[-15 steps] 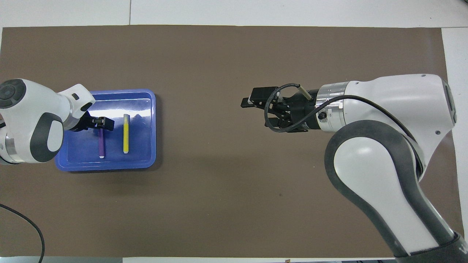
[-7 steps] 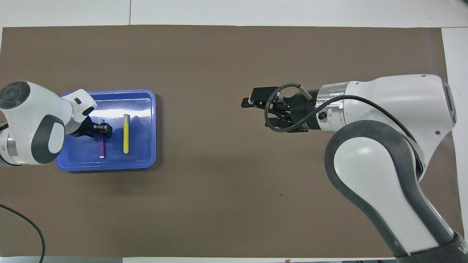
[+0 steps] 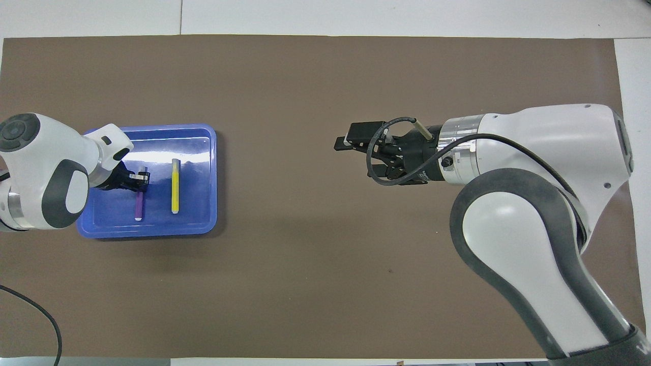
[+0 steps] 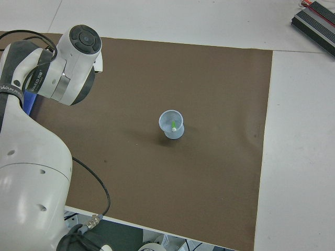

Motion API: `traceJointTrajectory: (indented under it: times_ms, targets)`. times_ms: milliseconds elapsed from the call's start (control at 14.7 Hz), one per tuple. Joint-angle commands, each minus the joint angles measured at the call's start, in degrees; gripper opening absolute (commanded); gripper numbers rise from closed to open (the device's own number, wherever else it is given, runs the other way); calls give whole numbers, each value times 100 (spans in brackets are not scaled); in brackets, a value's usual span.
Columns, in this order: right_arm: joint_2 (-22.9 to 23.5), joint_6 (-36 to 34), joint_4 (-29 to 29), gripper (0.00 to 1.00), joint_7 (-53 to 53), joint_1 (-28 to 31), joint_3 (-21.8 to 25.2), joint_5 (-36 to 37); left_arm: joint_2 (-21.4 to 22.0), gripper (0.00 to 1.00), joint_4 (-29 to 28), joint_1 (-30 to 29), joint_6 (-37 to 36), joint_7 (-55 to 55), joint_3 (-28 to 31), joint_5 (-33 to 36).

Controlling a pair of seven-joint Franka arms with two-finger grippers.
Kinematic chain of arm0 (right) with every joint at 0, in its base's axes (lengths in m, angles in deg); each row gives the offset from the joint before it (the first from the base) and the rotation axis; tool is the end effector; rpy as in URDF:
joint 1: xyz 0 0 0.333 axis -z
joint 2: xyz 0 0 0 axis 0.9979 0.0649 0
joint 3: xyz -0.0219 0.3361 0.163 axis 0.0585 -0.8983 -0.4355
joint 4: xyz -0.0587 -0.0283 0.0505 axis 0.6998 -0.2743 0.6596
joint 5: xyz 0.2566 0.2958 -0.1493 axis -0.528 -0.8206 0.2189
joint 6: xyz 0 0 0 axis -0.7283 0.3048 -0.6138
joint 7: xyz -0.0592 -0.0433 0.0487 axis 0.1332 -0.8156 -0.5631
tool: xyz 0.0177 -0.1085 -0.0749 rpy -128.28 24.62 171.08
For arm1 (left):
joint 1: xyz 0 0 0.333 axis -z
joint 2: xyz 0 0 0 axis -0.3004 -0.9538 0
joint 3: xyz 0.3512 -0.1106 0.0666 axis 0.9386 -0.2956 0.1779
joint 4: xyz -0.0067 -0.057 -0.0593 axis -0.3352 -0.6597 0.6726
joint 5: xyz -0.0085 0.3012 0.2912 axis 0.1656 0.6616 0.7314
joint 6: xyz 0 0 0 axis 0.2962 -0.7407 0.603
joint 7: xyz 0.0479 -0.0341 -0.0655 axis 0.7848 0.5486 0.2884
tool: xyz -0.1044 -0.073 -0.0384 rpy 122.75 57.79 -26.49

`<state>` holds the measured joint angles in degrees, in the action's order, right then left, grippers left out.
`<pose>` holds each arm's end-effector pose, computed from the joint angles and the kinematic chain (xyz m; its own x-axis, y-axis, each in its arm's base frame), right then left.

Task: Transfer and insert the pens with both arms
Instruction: 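Grasp the purple pen with the left gripper while the right gripper returns, then lift the purple pen with the left gripper toward the right gripper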

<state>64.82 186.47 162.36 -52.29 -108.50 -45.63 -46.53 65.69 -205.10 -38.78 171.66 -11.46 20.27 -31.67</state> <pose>0.5692 0.2636 0.5509 0.9253 -0.3252 -0.1948 -0.3646 -0.6225 -0.6925 0.5920 -0.0059 0.3147 0.9890 -0.0920 -0.1155 -0.0899 -0.9957 0.0228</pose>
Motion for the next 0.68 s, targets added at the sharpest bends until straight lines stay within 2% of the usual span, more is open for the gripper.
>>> traceJointTrajectory:
  times_ms: [0, 136, 341, 478, 614]
  targets:
    - [-117, 143, 143, 100, 37, -115, -8, -124, 44, 0, 46, -58, -149, 140, -44, -101]
    - [-117, 187, 143, 100, 28, -142, -17, -124, 35, 0, 335, -41, -438, 446, -44, -496]
    - [-117, 336, 152, 100, 28, -300, -8, -115, 53, 0, 1029, 64, -1368, 1490, -62, -1094]
    - [-125, 336, 187, 100, 37, -309, -8, -115, 114, 0, 1381, 213, -1905, 2569, -123, -1489]
    - [-152, 336, 205, 100, 37, -318, -17, -115, 289, 0, 1505, 240, -2118, 4148, -429, -1955]
